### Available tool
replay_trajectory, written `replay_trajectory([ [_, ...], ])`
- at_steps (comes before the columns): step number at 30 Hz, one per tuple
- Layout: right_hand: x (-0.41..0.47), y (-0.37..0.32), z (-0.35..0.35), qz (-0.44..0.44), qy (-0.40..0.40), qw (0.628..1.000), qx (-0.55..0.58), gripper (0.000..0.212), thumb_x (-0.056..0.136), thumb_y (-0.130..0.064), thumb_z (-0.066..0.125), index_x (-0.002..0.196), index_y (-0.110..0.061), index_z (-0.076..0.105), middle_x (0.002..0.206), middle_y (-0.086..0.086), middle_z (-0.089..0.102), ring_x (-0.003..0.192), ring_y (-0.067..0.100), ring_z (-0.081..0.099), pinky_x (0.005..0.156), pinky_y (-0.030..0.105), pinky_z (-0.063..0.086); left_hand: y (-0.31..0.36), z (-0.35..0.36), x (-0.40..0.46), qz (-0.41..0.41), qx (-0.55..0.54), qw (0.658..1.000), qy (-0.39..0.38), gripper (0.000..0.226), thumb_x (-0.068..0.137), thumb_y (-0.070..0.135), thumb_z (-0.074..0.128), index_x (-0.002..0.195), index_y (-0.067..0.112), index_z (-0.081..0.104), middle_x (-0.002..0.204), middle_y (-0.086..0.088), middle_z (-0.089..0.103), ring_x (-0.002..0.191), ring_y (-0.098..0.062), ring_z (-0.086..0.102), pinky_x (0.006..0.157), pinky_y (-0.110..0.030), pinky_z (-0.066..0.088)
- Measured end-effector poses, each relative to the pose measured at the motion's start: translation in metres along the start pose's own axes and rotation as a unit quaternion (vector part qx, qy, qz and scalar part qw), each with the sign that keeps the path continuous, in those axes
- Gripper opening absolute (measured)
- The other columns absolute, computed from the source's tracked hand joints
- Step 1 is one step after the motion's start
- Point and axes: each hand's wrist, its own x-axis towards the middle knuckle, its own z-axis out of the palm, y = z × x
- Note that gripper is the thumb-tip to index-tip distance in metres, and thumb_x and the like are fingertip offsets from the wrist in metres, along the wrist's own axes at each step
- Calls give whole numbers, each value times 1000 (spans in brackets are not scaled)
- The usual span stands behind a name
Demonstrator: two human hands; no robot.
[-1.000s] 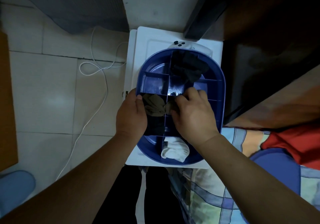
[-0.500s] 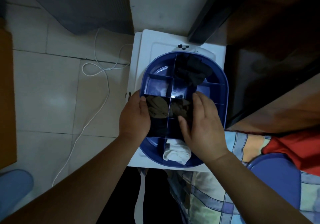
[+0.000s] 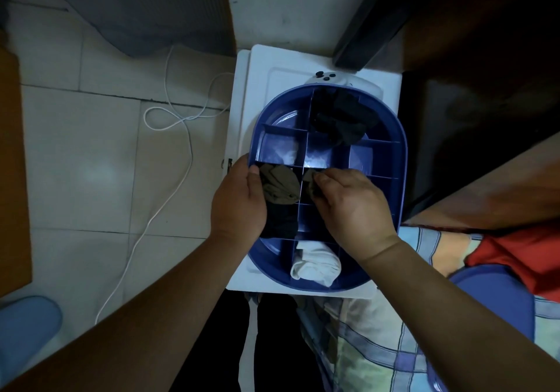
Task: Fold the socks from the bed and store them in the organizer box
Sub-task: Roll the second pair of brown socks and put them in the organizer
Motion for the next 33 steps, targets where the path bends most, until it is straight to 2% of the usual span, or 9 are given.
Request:
replay_trajectory([
  [3,-4,1,-1,10,3,1000,11,24,82,-6,77,104,2,73,98,17,72,84,40,66,65,45,58,0,-1,-1,3,-2,1000,-2,31,105,29,29,120,25,55,96,5,63,87,-14,59,76,-28,43],
  [7,-21,4,-1,16,17,1000,10,40,89,-8,69,126,3,62,125,23,62,109,43,59,87,52,52,1,-3,0,6,-1,1000,-6,30,104,28,29,118,25,55,95,2,65,86,-16,60,76,-30,45],
  [9,-30,1,1,-7,-11,1000,2,50,93,-14,62,140,0,51,144,23,49,133,42,45,104,56,42,1,-3,0,8,0,1000,-4,30,104,28,29,119,25,56,96,3,65,87,-16,60,77,-30,46],
  [11,-35,-2,4,-17,-65,998,-20,62,99,-34,49,151,-3,34,158,20,29,148,37,23,116,57,27,2,-3,1,11,3,1000,0,31,104,28,30,120,25,56,98,3,65,88,-18,60,78,-31,47],
  [15,-37,-2,11,3,-142,987,-79,78,101,-58,25,155,-4,15,165,13,6,153,28,1,122,55,12,1,0,1,15,11,1000,8,30,104,29,29,120,25,55,97,3,64,88,-17,60,77,-30,45],
  [22,-36,2,16,15,-196,976,-95,81,99,-64,12,156,-8,3,165,7,-5,153,23,-10,122,54,4,-3,1,3,25,22,999,15,31,104,31,30,121,24,54,97,5,62,86,-15,57,74,-27,40],
  [25,-32,-3,9,28,-225,970,-84,81,97,-66,10,156,-13,-6,165,4,-11,151,21,-18,121,53,-6,2,-6,2,-3,27,999,-30,26,101,33,38,120,24,54,102,5,62,92,-16,58,77,-27,40],
  [29,-36,-17,-30,79,-209,974,-30,81,95,-66,21,157,-16,8,166,7,-4,153,29,-8,122,55,-3,25,-36,-17,-65,59,987,-136,36,95,38,53,128,24,52,118,3,61,111,-21,58,88,-30,44],
  [33,-66,-36,-83,152,-150,972,101,68,95,-54,46,145,-8,45,157,18,32,145,34,29,119,45,25,50,-79,-65,-68,188,962,-187,66,93,42,57,148,17,33,151,-6,39,133,-22,44,110,-32,36],
])
